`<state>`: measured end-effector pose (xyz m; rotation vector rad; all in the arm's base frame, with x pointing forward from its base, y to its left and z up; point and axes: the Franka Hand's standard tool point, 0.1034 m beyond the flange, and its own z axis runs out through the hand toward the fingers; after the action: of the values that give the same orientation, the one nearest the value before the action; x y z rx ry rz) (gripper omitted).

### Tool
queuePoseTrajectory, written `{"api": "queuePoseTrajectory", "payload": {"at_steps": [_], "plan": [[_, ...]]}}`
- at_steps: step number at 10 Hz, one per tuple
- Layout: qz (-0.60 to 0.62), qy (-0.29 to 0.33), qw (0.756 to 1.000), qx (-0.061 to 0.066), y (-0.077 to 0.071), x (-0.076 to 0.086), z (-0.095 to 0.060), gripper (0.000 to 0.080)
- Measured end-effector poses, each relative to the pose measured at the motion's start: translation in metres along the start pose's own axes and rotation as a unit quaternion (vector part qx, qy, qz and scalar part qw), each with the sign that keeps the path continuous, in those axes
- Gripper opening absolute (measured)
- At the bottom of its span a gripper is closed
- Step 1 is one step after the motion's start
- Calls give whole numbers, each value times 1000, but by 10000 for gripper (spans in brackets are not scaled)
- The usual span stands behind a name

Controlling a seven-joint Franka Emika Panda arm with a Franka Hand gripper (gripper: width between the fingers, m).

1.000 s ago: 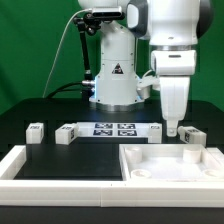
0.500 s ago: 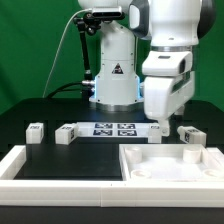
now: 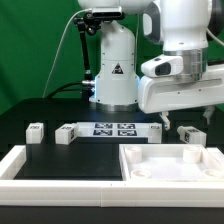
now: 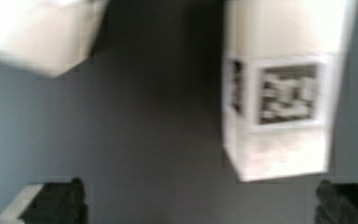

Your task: Assemble one leg

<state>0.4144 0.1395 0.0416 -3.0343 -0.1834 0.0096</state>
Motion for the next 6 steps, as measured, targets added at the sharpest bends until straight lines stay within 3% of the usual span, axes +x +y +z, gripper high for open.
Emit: {"api": "queuePoseTrajectory", "payload": {"at_steps": [2, 4, 6], "plan": [[-13, -7, 1000, 0, -5, -1, 1, 649], [-10, -62, 998, -2, -5, -5, 0, 649], [-9, -215, 977, -1, -10, -18, -1, 649]]}}
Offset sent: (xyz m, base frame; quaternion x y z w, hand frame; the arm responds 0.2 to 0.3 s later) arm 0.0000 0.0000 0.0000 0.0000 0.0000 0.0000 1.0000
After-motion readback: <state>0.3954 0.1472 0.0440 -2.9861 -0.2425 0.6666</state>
